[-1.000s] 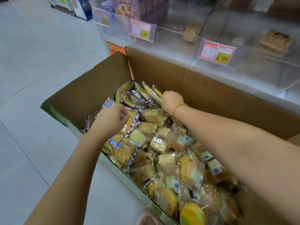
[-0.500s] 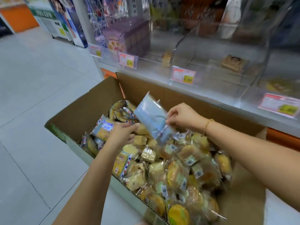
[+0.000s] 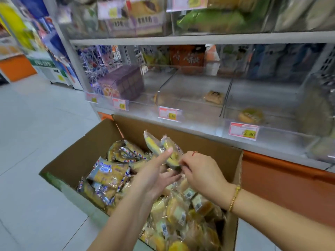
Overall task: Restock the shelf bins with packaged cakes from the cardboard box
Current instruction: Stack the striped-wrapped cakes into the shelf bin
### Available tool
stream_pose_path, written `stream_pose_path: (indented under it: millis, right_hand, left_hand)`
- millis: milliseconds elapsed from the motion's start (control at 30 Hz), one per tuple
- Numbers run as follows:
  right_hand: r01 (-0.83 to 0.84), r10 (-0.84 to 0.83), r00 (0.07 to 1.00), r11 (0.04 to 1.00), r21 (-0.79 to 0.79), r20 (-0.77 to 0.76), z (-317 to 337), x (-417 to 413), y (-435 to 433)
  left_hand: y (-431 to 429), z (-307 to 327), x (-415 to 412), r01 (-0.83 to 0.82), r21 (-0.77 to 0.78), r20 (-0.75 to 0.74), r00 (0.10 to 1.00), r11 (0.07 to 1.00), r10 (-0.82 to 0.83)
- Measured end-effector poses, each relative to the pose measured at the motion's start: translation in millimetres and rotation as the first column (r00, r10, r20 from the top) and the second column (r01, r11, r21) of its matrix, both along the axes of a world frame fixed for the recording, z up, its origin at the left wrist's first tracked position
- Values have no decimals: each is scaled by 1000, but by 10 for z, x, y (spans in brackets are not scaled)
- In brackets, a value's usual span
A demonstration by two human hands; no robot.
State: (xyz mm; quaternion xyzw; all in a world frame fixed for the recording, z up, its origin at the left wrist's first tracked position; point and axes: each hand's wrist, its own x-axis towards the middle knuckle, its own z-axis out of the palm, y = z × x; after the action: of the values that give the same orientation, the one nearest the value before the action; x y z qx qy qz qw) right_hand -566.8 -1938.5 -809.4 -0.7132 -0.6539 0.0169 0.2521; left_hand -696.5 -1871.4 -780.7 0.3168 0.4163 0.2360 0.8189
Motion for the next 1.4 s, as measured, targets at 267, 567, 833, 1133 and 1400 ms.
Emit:
stream_pose_path:
  millis: [267,567,833,1133,1400]
  right_hand:
    - [-211,185,963,970,119,195,-7,39,-55]
    - [-83,105,943,993,82,-316,509,545,-224]
    - [-167,-243,453,922,-350,-857,524,1199,-260]
    - [-96,-211,-14,973,-209,-977,840,1594,-555]
    - [97,-188,356,982,-164,-916,881,1454,-765]
  left_hand:
    - [-36,-79,152,-163,103,-9,986,981,165]
    - [-65,-51,223,-132,251,51,991,959,123]
    - [-106,-18,263,119,306,47,989,944,-140]
    - [-209,76,484,233,289,26,968,929,-251]
    - [-534,437,1051,253,273,132,946,928,-297]
